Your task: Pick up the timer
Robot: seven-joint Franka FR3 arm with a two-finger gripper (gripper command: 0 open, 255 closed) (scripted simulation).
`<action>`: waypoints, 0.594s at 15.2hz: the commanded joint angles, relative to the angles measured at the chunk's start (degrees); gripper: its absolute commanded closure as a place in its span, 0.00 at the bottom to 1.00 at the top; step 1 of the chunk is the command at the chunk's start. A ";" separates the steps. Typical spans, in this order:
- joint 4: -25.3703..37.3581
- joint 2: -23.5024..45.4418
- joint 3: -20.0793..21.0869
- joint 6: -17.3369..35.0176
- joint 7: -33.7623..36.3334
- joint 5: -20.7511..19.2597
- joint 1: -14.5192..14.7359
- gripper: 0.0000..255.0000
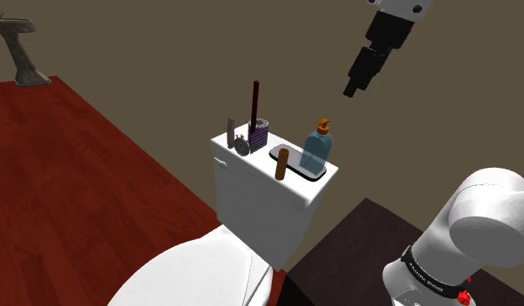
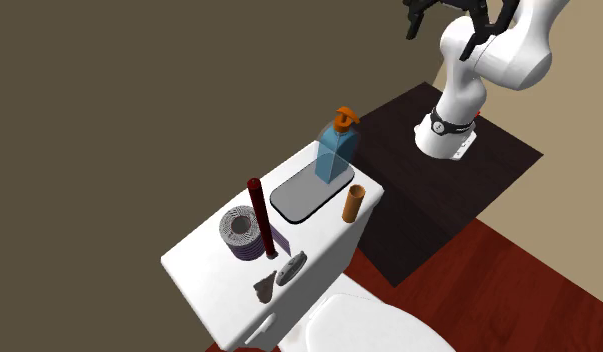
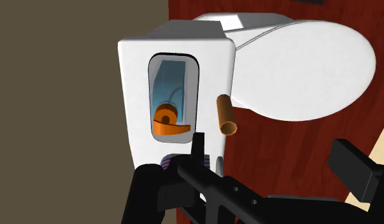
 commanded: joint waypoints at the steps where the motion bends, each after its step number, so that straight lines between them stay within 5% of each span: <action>1: 0.00 0.00 0.00 0.00 0.00 0.00 0.00 0.00; 9: 0.56 14.51 2.41 13.08 1.70 0.01 0.04 0.00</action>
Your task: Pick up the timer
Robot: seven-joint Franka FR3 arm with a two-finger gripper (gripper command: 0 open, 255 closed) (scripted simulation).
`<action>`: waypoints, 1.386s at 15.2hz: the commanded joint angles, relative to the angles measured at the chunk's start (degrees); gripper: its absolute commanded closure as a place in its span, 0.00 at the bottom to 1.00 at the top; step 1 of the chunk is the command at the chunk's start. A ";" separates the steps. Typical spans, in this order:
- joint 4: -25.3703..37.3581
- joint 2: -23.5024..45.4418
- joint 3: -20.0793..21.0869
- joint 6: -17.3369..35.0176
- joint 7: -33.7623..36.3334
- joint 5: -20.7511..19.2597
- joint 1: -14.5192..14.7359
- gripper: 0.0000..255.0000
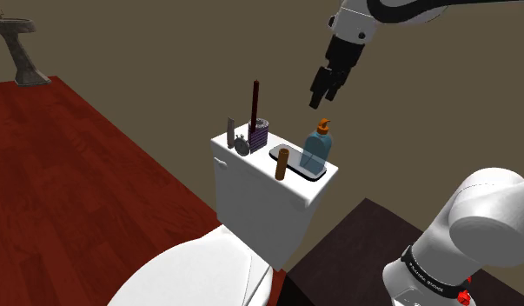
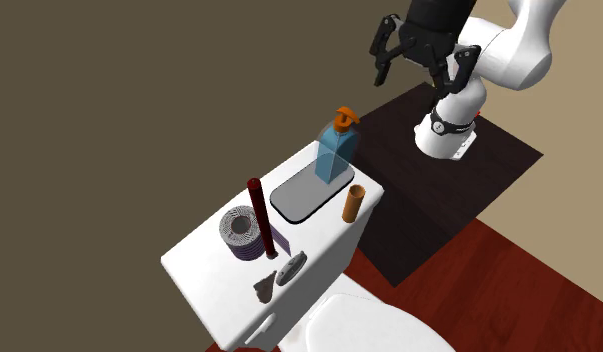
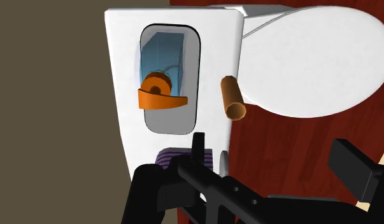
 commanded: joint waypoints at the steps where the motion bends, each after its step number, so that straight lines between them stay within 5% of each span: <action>1: 0.69 4.04 0.72 3.21 0.64 -0.07 0.03 0.00; 11: 9.09 25.42 3.20 14.95 3.87 -2.43 -0.29 0.00; 21: 24.96 47.96 3.81 20.10 7.88 -7.03 0.61 0.00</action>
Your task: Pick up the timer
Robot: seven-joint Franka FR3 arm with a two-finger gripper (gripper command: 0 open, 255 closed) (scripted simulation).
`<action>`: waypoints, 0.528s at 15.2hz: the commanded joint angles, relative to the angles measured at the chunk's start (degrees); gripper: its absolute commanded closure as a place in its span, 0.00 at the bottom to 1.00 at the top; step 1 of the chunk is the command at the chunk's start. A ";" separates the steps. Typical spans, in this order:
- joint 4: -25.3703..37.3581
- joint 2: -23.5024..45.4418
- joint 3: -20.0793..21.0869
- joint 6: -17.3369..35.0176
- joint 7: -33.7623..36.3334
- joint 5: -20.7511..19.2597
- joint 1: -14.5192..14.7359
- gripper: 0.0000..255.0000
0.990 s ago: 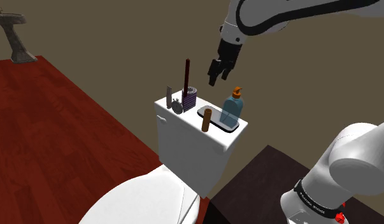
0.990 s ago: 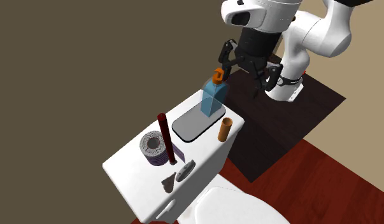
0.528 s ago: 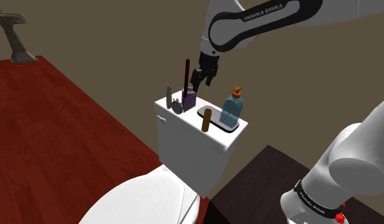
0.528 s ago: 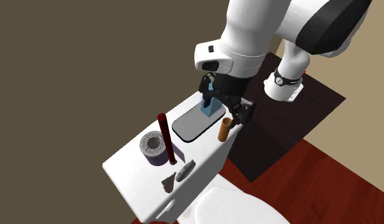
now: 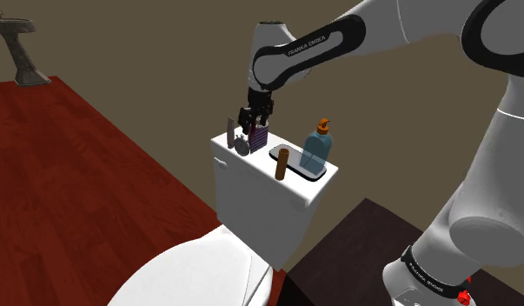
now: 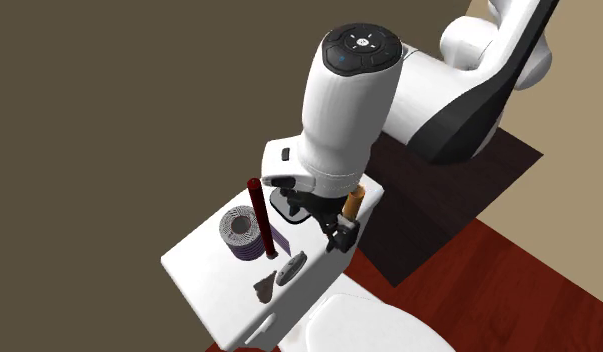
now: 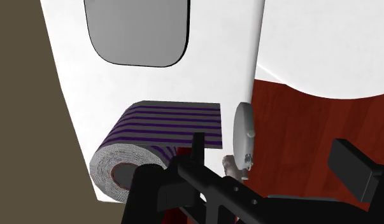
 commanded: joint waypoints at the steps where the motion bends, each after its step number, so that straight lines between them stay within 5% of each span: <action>1: 4.02 4.51 -0.14 0.21 0.59 -0.89 0.29 0.00; 4: 10.66 11.53 -0.48 0.11 1.45 -2.09 0.99 0.00; 8: 10.40 13.17 -0.62 1.97 1.70 -2.40 1.11 0.00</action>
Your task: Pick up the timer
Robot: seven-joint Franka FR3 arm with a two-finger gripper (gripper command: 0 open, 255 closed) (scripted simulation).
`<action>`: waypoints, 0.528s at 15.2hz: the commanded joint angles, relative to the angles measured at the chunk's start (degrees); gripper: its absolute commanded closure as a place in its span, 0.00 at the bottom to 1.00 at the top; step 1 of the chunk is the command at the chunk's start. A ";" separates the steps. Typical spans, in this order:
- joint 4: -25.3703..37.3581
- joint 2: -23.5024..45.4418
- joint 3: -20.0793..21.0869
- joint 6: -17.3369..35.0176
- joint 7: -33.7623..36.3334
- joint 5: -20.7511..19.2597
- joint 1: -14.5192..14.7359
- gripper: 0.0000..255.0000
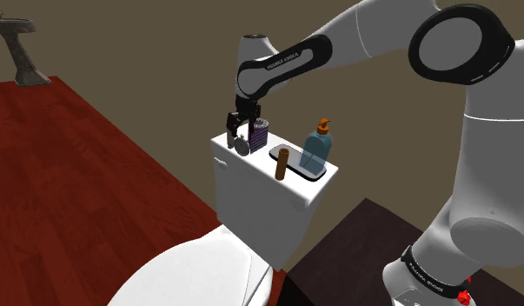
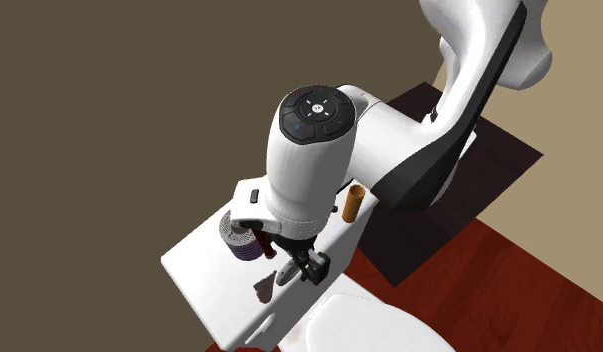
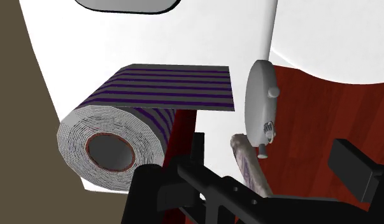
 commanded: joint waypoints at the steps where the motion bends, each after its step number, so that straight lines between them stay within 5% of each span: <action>1: -0.85 1.73 -0.01 1.01 0.31 -0.10 0.18 0.00; 6: -1.66 3.12 -0.11 3.19 0.56 -0.40 0.22 0.00; 7: -0.67 3.72 -0.11 2.79 0.47 -0.39 0.23 1.00; 8: -0.32 4.86 -0.02 3.55 1.71 -0.83 1.09 1.00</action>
